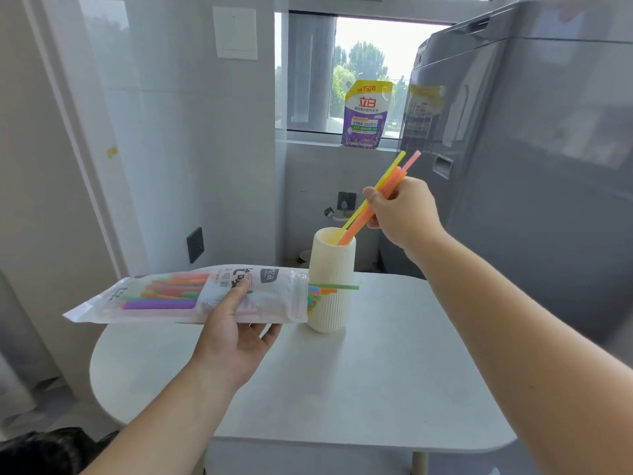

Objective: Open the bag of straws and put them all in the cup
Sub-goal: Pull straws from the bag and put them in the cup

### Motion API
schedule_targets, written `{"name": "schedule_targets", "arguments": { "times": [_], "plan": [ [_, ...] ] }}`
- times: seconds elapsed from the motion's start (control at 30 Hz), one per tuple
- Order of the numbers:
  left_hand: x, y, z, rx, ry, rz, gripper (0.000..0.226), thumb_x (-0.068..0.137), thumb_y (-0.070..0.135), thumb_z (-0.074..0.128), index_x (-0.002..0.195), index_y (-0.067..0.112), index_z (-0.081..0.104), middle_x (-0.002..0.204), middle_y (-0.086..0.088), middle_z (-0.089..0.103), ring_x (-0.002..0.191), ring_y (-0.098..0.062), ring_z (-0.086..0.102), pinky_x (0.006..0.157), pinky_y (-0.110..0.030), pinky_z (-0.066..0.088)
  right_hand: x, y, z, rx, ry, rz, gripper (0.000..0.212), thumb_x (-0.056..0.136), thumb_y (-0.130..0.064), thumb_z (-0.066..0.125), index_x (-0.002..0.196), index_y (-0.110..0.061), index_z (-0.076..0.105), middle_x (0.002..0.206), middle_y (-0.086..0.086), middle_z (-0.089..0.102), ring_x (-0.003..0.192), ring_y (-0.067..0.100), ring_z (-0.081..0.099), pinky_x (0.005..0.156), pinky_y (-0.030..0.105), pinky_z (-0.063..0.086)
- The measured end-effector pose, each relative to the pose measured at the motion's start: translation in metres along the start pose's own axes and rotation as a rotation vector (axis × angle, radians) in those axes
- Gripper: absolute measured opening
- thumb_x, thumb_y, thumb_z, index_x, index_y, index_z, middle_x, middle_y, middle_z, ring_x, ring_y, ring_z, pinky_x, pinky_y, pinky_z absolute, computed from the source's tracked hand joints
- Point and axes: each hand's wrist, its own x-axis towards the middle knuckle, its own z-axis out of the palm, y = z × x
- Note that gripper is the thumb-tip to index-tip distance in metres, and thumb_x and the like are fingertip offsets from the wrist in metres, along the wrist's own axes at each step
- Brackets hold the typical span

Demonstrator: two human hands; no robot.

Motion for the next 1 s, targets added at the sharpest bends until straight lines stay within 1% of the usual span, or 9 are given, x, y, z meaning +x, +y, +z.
{"name": "schedule_targets", "arguments": {
  "times": [0.13,0.2,0.3,0.37,0.47,0.57,0.73,0.87,1.0],
  "plan": [
    [0.0,0.003,-0.001,-0.005,0.009,0.009,0.023,0.09,0.026,0.072,0.113,0.028,0.069,0.099,0.0,0.078,0.102,-0.021,0.072,0.092,-0.042,0.055,0.004,0.006,0.021,-0.078,-0.1,0.021,0.028,0.096,-0.033,0.064,0.082,-0.009,0.069,0.065,-0.002,0.061,0.057,0.012,0.056,0.061,0.03,0.046],
    [-0.001,0.004,-0.002,-0.008,0.006,0.014,0.022,0.091,0.026,0.072,0.112,0.028,0.069,0.097,0.0,0.079,0.102,-0.02,0.072,0.092,-0.043,0.055,0.003,0.012,0.028,-0.068,-0.116,0.026,0.027,0.094,-0.033,0.067,0.087,-0.008,0.072,0.065,-0.003,0.06,0.056,0.011,0.052,0.063,0.031,0.045],
    [-0.002,0.006,-0.002,-0.008,0.001,0.012,0.019,0.09,0.025,0.073,0.109,0.028,0.069,0.096,0.0,0.079,0.101,-0.021,0.072,0.093,-0.043,0.055,-0.004,0.017,0.029,0.016,-0.08,0.036,0.038,0.09,-0.036,0.071,0.117,-0.01,0.069,0.088,-0.003,0.067,0.082,0.015,0.064,0.081,0.032,0.051],
    [-0.003,0.007,-0.002,-0.007,-0.002,0.011,0.019,0.09,0.025,0.073,0.108,0.028,0.069,0.096,0.0,0.079,0.101,-0.021,0.072,0.094,-0.043,0.055,-0.012,0.018,0.024,0.057,-0.007,0.054,0.048,0.09,-0.04,0.07,0.127,-0.012,0.061,0.089,-0.008,0.066,0.088,0.014,0.065,0.084,0.03,0.052],
    [-0.005,0.01,-0.002,-0.006,-0.013,0.011,0.019,0.089,0.026,0.074,0.107,0.028,0.069,0.097,0.0,0.078,0.099,-0.02,0.072,0.091,-0.042,0.056,-0.035,0.02,0.017,0.115,0.104,0.084,0.028,0.096,-0.039,0.06,0.111,-0.017,0.063,0.083,-0.012,0.063,0.079,0.004,0.062,0.071,0.025,0.05],
    [-0.008,0.012,-0.001,-0.006,-0.035,0.008,0.016,0.089,0.027,0.074,0.104,0.027,0.071,0.097,0.0,0.078,0.099,-0.02,0.072,0.091,-0.042,0.056,-0.071,0.028,0.022,0.11,0.035,0.119,0.022,0.099,-0.039,0.053,0.095,-0.02,0.063,0.084,-0.009,0.065,0.075,0.005,0.06,0.059,0.024,0.041],
    [-0.015,0.011,0.003,0.017,-0.067,0.013,0.016,0.09,0.028,0.073,0.105,0.028,0.071,0.1,0.001,0.078,0.101,-0.02,0.072,0.089,-0.04,0.056,-0.1,0.036,0.036,0.153,-0.265,0.199,0.032,0.098,-0.051,0.052,0.109,-0.024,0.064,0.095,-0.003,0.069,0.076,0.011,0.066,0.064,0.028,0.05],
    [-0.019,0.01,0.003,0.047,-0.099,0.027,0.022,0.092,0.028,0.07,0.114,0.028,0.069,0.106,0.0,0.077,0.103,-0.021,0.071,0.089,-0.04,0.056,-0.109,0.035,0.035,0.308,-0.33,0.218,0.014,0.092,-0.034,0.069,0.096,-0.021,0.072,0.089,0.003,0.071,0.063,0.012,0.064,0.062,0.026,0.057],
    [-0.021,0.009,0.004,0.074,-0.127,0.038,0.026,0.093,0.028,0.069,0.118,0.029,0.067,0.11,0.0,0.075,0.107,-0.022,0.07,0.092,-0.04,0.055,-0.111,0.038,0.036,0.451,-0.342,0.341,0.016,0.089,-0.024,0.074,0.099,-0.012,0.073,0.094,0.012,0.072,0.066,0.016,0.069,0.071,0.031,0.063]
  ]
}}
